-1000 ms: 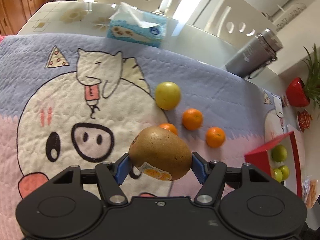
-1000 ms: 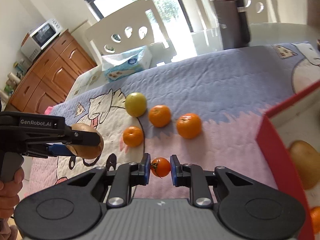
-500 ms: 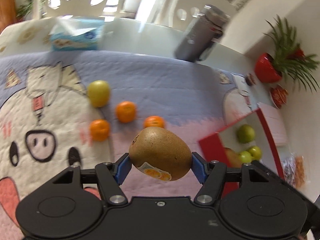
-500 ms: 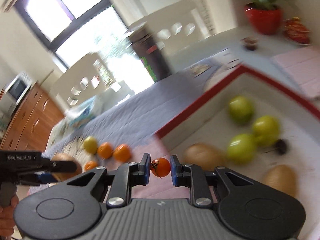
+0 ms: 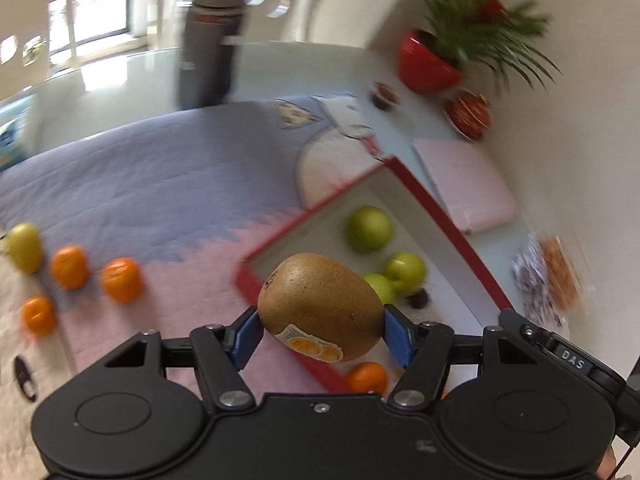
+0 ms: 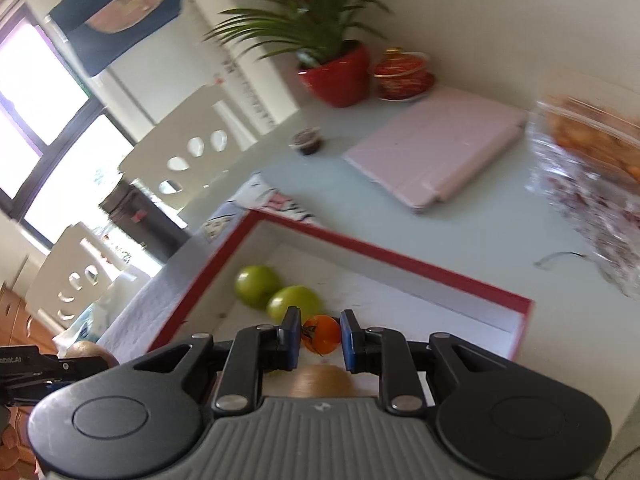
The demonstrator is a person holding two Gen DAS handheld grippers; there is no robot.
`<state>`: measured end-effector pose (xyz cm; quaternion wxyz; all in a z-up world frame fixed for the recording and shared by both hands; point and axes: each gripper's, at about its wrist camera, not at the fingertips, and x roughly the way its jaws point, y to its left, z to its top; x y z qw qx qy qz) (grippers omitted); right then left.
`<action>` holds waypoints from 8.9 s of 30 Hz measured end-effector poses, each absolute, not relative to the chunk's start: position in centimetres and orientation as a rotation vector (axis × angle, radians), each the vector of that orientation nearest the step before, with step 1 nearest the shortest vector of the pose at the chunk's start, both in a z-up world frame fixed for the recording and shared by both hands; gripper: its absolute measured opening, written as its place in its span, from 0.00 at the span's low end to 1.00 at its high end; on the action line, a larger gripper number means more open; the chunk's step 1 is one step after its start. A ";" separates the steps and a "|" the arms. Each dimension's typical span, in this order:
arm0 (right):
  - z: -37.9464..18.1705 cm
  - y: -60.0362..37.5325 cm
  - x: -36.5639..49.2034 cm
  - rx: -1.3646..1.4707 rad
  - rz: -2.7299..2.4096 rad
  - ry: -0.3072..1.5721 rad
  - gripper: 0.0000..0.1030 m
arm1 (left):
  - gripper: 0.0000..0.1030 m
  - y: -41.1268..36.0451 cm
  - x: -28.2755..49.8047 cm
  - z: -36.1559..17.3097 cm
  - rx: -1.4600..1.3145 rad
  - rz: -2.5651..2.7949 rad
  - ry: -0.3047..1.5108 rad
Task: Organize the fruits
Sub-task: 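Carry the kiwi and tomato into the box and open both tools, then move both tools back over the mandarins on the quilt, then grasp a mandarin with the left tool while the right tool grasps another mandarin, then carry both mandarins into the box and open both tools, then move both tools back over the yellow citrus and last mandarin, then grasp the yellow citrus with the left tool while the right tool grasps the mandarin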
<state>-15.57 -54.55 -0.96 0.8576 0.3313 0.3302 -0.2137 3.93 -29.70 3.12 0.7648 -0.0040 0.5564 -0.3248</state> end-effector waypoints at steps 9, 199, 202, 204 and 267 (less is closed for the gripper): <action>-3.8 -56.7 -16.4 0.799 -0.511 0.803 0.22 | 0.73 -36.0 2.0 0.2 0.075 -0.793 1.300; -4.0 -52.1 -16.3 0.403 -0.373 0.964 0.41 | 0.42 -45.9 -2.7 -2.5 0.257 -1.063 1.061; -4.0 -52.1 -16.4 0.403 -0.363 0.962 0.42 | 0.66 -45.9 -2.6 -2.2 0.246 -1.058 1.043; -4.0 -52.2 -16.5 0.410 -0.355 0.962 0.42 | 0.72 -45.5 -2.4 -1.7 0.231 -1.040 1.040; -8.7 -24.4 15.1 0.132 0.309 1.064 0.40 | 0.54 -6.8 19.9 -8.5 -0.469 -0.229 1.232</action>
